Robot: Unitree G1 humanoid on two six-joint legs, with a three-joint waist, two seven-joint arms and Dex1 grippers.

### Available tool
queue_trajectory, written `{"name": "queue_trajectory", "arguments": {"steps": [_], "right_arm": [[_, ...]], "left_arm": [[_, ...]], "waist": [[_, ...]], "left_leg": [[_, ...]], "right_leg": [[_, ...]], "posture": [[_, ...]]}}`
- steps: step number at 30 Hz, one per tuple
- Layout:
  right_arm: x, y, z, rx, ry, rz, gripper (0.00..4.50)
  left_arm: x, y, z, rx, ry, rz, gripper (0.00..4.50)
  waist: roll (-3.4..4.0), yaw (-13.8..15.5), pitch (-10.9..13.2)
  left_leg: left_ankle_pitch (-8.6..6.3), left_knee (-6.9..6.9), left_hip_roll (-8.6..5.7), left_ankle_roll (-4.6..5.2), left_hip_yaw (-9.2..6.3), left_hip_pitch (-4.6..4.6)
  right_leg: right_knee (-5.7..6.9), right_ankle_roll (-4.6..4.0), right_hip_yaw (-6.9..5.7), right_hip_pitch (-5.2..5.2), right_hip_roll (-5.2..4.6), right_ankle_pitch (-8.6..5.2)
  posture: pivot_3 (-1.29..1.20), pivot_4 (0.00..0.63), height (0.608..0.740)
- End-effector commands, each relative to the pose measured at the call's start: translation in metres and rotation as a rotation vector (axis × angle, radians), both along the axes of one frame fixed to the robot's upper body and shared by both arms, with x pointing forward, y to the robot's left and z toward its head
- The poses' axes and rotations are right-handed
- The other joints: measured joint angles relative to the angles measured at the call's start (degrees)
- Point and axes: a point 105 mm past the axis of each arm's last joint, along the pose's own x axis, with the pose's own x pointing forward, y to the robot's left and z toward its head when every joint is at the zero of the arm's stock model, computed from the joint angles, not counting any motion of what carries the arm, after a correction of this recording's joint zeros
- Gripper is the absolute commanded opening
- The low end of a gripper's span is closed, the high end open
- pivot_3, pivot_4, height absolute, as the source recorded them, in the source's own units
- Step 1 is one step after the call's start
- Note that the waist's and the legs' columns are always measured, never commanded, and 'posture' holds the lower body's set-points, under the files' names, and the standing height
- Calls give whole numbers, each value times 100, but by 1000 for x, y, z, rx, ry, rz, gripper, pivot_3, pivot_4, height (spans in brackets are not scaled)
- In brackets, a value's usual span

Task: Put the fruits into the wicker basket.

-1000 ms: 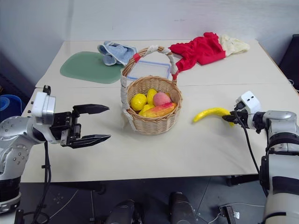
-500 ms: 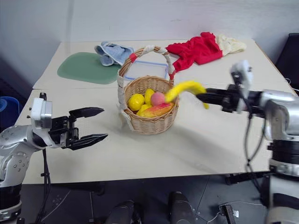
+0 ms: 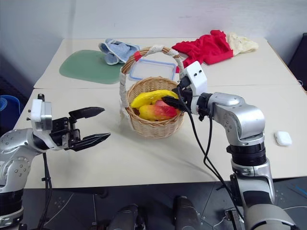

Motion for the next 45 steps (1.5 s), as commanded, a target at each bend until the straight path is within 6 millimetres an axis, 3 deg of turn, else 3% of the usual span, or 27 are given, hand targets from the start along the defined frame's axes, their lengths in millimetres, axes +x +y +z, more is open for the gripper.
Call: {"name": "queue_trajectory", "arguments": {"steps": [1, 2, 7, 10, 13, 15, 20, 23, 25, 30, 34, 44, 45], "right_arm": [[-8, -18, 25, 21, -112, 19, 4272], [-6, -26, 26, 11, -126, -9, 4491], [-35, -71, 28, 6, -155, 192, 4491], [-13, -109, 22, -25, -173, 72, 4491], [14, -124, 21, -39, -211, 32, 4491], [28, -117, 18, -53, -227, 74, 4491], [52, -69, 15, -90, -251, 184, 4491], [55, -46, 10, -136, -254, 253, 4491], [55, -32, 15, -68, -257, 290, 4491], [53, -17, 14, -11, -259, 351, 4491], [40, -9, 20, 95, -180, 468, 3726], [31, -18, 14, 67, -194, 461, 340], [27, -20, 12, 54, -198, 463, 221]], "left_arm": [[-1, 4, 4, 2, -32, 17, 4500], [-1, 3, 4, 2, -32, 16, 4500], [-3, 1, 5, -5, -41, 12, 4500], [-2, 2, 5, -6, -42, 12, 4500], [-1, 2, 7, -8, -46, 6, 4500], [0, 1, 9, -13, -52, 0, 4500], [2, -2, 11, -13, -60, -12, 4500], [1, -4, 13, -18, -67, -14, 4500], [1, -5, 13, -23, -67, -13, 4500], [0, -7, 11, -28, -63, -16, 4500], [1, -9, 9, -30, -56, -19, 4500], [6, -13, 1, -2, -44, -47, 4500], [7, -14, 0, -1, -43, -51, 4500]], "waist": [[0, 1, 0], [0, 2, 0], [-4, 45, 2], [-6, 8, 3], [-10, -79, 5], [-9, -143, 5], [-8, -282, 5], [-7, -293, 5], [-8, -270, 5], [-8, -235, 5], [-7, -216, 5], [-7, -160, 5], [-7, -156, 5]], "left_leg": [[1, 0, 1, -1, 0, 0], [2, 1, 2, -2, 0, 1], [1, 1, 2, 4, 0, 3], [-1, 2, -1, 9, 8, 5], [1, 3, -2, 10, 43, 38], [8, -1, 2, 6, 55, 52], [14, -14, 30, -15, 66, 54], [14, -25, 56, -17, 64, 50], [13, -26, 60, -17, 60, 44], [12, -14, 58, -17, 55, 38], [12, -5, 60, -16, 56, 38], [11, -5, 63, -19, 59, 39], [11, -5, 63, -20, 59, 39]], "right_leg": [[0, -1, 3, 0, 2, 0], [0, -1, 5, 1, 3, 0], [-9, 0, 12, 8, 2, 1], [-12, 3, 16, 10, 2, 3], [-10, -2, 41, 13, 3, 8], [-7, -7, 56, 12, 6, 7], [8, -25, 78, 1, 50, 12], [9, -25, 77, -7, 51, 12], [5, -25, 73, -8, 52, 12], [1, -23, 76, -3, 51, 13], [4, -24, 81, -2, 53, 13], [4, -25, 81, -3, 56, 12], [4, -25, 81, -3, 56, 12]], "posture": [[0, 150, 740], [0, 150, 740], [0, 150, 740], [0, 150, 740], [0, 150, 740], [0, 150, 740], [0, 150, 740], [0, 150, 740], [0, 150, 740], [0, 150, 740], [0, 150, 740], [0, 150, 740], [0, 150, 740]]}}
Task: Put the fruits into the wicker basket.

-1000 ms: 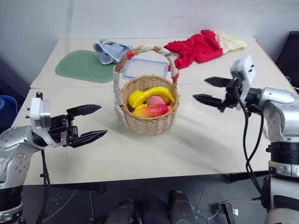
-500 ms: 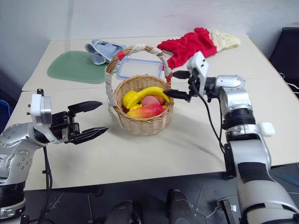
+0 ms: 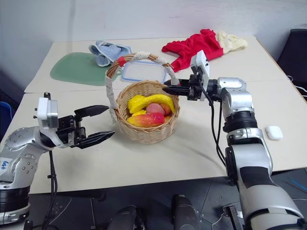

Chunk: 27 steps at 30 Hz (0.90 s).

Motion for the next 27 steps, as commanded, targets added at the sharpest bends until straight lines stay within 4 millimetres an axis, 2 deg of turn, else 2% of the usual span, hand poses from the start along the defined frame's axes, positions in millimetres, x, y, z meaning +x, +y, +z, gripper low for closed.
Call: {"name": "queue_trajectory", "arguments": {"steps": [1, 3, 6, 9, 10, 12, 14, 17, 19, 22, 27], "right_arm": [[-12, -11, 12, 28, -52, -2, 222], [-19, -16, 23, 83, -55, -19, 222], [-45, -30, 41, 130, -63, -56, 222], [-63, -49, 52, 203, -104, -176, 222], [-71, -66, 58, 236, -133, -276, 222], [-81, -87, 64, 264, -178, -404, 222], [-85, -126, 70, 305, -267, -634, 222], [-89, -173, 56, 331, -309, -900, 222], [-90, -191, 46, 357, -310, -1004, 222], [-84, -220, 21, 338, -287, -1228, 222], [-73, -227, -2, 356, -228, -1320, 222]], "left_arm": [[0, -3, 2, 13, -32, -19, 4500], [1, -4, 1, 11, -31, -26, 4500], [0, -8, -1, -14, -7, -44, 4500], [-2, -14, -6, -27, 1, -64, 4500], [-2, -17, -7, -38, 3, -75, 4500], [-3, -20, -7, -53, 5, -89, 4500], [-4, -25, -7, -74, 13, -109, 4500], [-1, -32, -10, -88, 26, -140, 4500], [1, -35, -11, -85, 26, -148, 4500], [6, -38, -13, -19, 9, -183, 4500], [13, -40, -2, -77, -14, -184, 4500]], "waist": [[0, 19, 0], [0, 30, 0], [0, 80, 0], [0, 165, 0], [0, 168, 0], [0, 182, 0], [-1, 225, 0], [-3, 269, -1], [-4, 299, -2], [-2, 282, -3], [5, 158, -6]], "left_leg": [[0, 0, 0, 0, 1, 0], [0, 1, -1, 0, 0, 0], [0, 2, -1, 0, -2, -4], [-6, 2, 1, -3, -6, -6], [-6, 2, 1, -3, -5, -6], [-7, 4, 0, -3, -1, -6], [-7, 7, -3, -4, -2, -5], [-8, 11, -13, -1, 4, 1], [-8, 11, -37, -1, 8, 5], [-6, 10, -39, -2, 13, 12], [-2, 3, -38, -2, 19, 13]], "right_leg": [[0, 0, 0, 0, 0, 0], [0, 0, 0, 0, -1, 0], [1, 0, 0, -2, -3, 0], [0, 0, -3, -4, -1, 0], [-2, 0, -4, -4, 0, 0], [-4, -2, -2, -4, 0, 1], [-3, -2, -2, -2, -2, 1], [-7, -2, 6, 2, -4, 3], [-10, -1, 9, 2, -4, 3], [-8, -1, 15, 1, -2, 3], [-4, -2, 21, -2, -1, 3]], "posture": [[0, 150, 740], [0, 150, 740], [0, 150, 740], [0, 150, 740], [0, 150, 740], [0, 150, 740], [0, 150, 740], [0, 150, 740], [0, 150, 740], [0, 150, 740], [0, 150, 740]]}}
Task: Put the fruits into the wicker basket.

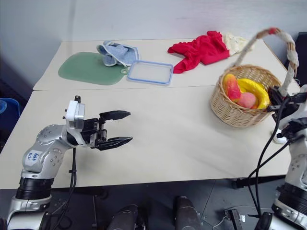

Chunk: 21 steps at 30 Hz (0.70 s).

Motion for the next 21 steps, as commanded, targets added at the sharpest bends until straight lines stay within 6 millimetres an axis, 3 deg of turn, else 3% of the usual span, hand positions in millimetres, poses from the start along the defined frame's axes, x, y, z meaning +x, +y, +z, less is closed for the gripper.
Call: {"name": "queue_trajectory", "arguments": {"steps": [1, 2, 4, 5, 8, 15, 19, 21], "right_arm": [[-1, -5, 14, -3, -83, -50, 222], [0, -8, 14, 22, -101, -57, 222], [2, -15, 15, 50, -100, -85, 936], [3, -15, 15, 65, -89, -78, 1081], [-1, -14, 27, -1, -80, -74, 2052], [-45, -1, 50, -305, -152, 79, 4463], [-67, -13, 45, -451, -64, 122, 4486], [-78, -3, 36, -558, 6, 241, 4486]], "left_arm": [[0, 0, 8, -19, -36, -2, 4500], [1, 0, 7, -13, -34, 0, 4500], [1, 0, 6, 5, -38, 2, 4500], [0, 0, 5, 16, -41, 3, 4500], [2, 5, 9, 43, -61, 26, 4500], [0, 17, -2, 148, -58, 41, 4500], [10, 42, -12, 271, -70, 137, 4500], [12, 59, -11, 277, -45, 189, 4500]], "waist": [[4, -30, -2], [4, -38, -2], [4, -30, -2], [4, -21, -2], [4, -2, -2], [4, 28, -2], [2, 18, -1], [2, 14, -1]], "left_leg": [[0, -3, 0, 0, 0, 1], [0, -4, 1, 0, 0, 2], [0, -4, 2, 1, 0, 1], [1, -4, 2, 2, 0, 0], [1, -2, 2, 3, 0, 0], [0, -6, -2, 6, -9, -6], [0, -2, -4, 6, -5, 0], [0, -2, -3, 6, -5, 6]], "right_leg": [[3, 0, 1, 0, 1, 0], [5, 0, 1, 0, 4, 0], [5, 0, 1, 0, 5, 0], [4, 0, 1, 0, 3, 0], [3, 0, 3, 1, 1, 0], [-5, 2, -3, 4, 0, 1], [-17, 3, 1, 4, 0, 1], [-16, 2, 3, 7, -1, 1]], "posture": [[0, 150, 740], [0, 150, 740], [0, 150, 740], [0, 150, 740], [0, 150, 740], [0, 150, 740], [0, 150, 740], [0, 150, 740]]}}
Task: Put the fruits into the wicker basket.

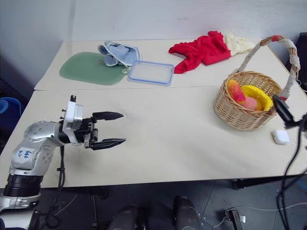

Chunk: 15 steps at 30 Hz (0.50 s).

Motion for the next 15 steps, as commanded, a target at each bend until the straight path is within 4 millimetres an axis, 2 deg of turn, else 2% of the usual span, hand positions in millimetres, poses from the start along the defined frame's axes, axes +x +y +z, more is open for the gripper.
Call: {"name": "queue_trajectory", "arguments": {"steps": [1, 5, 8, 11, 15], "right_arm": [[-25, 24, 2, -175, 61, 222, 4486], [-44, 85, -28, -265, 284, 620, 4486], [-42, 120, -60, -290, 354, 820, 4486], [-25, 138, -79, -316, 327, 890, 4486], [-8, 145, -84, -328, 290, 897, 4486]], "left_arm": [[3, 30, 6, 14, -9, 98, 4500], [-8, 57, -6, 200, -25, 137, 4500], [-12, 64, -13, 189, -3, 170, 4500], [-21, 53, -21, 148, 2, 139, 4500], [-22, 45, -14, 98, -50, 167, 4500]], "waist": [[-2, -3, 1], [-2, -58, 1], [-19, -46, -5], [-21, -21, -5], [-23, 75, -3]], "left_leg": [[0, -1, 1, 0, 0, -1], [-3, -11, 8, 1, 1, 8], [-6, -14, 34, -4, 1, 29], [-17, -14, 34, -2, 5, 54], [-23, -1, 30, 4, 8, 42]], "right_leg": [[-1, 0, 0, 0, 1, 0], [-3, -2, 4, -1, 4, -1], [1, -7, 7, 8, 3, -3], [-4, -10, 6, 32, -2, -4], [1, -10, 4, 22, -11, -4]], "posture": [[0, 150, 740], [0, 150, 740], [0, 150, 740], [0, 150, 740], [0, 150, 740]]}}
